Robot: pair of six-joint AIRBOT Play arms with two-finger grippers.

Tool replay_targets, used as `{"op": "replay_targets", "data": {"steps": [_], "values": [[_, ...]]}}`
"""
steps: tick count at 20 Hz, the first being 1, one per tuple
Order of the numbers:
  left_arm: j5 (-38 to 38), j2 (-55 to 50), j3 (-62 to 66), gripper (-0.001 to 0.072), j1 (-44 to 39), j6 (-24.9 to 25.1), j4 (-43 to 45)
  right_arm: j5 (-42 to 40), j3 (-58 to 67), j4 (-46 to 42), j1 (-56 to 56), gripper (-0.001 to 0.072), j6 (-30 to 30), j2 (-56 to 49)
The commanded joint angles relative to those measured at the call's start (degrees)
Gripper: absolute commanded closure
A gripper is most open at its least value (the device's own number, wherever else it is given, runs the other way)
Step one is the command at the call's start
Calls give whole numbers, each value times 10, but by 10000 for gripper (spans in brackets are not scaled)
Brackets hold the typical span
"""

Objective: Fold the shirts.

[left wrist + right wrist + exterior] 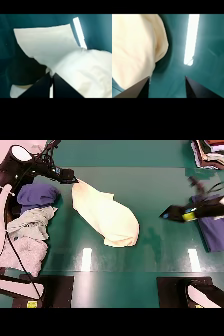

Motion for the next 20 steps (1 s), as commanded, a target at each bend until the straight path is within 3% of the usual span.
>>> {"op": "replay_targets", "data": {"steps": [1, 3, 8, 9, 10, 11, 15, 20], "values": [[-22, 5, 6, 681, 1, -5, 1, -115, -78, 87, 52, 267, -31, -77], [-30, 5, 6, 681, 1, -14, 1, -146, -66, 114, 82, 267, -43, -125], [-41, 5, 6, 681, 1, -14, 1, -130, 14, 111, 141, 271, -43, -225], [-44, 5, 6, 681, 1, -14, 1, -129, 28, 110, 148, 364, -43, -237], [-49, 5, 6, 681, 1, -14, 1, -129, 41, 105, 155, 561, -46, -247], [-52, 5, 6, 681, 1, -16, 1, -128, 53, 98, 156, 697, -54, -252], [-40, 48, 33, 682, 1, -44, 67, -99, 111, 13, 122, 697, -25, -207], [-31, 152, 152, 681, 1, -43, 92, -61, 245, -74, 30, 698, -1, -58]]}}
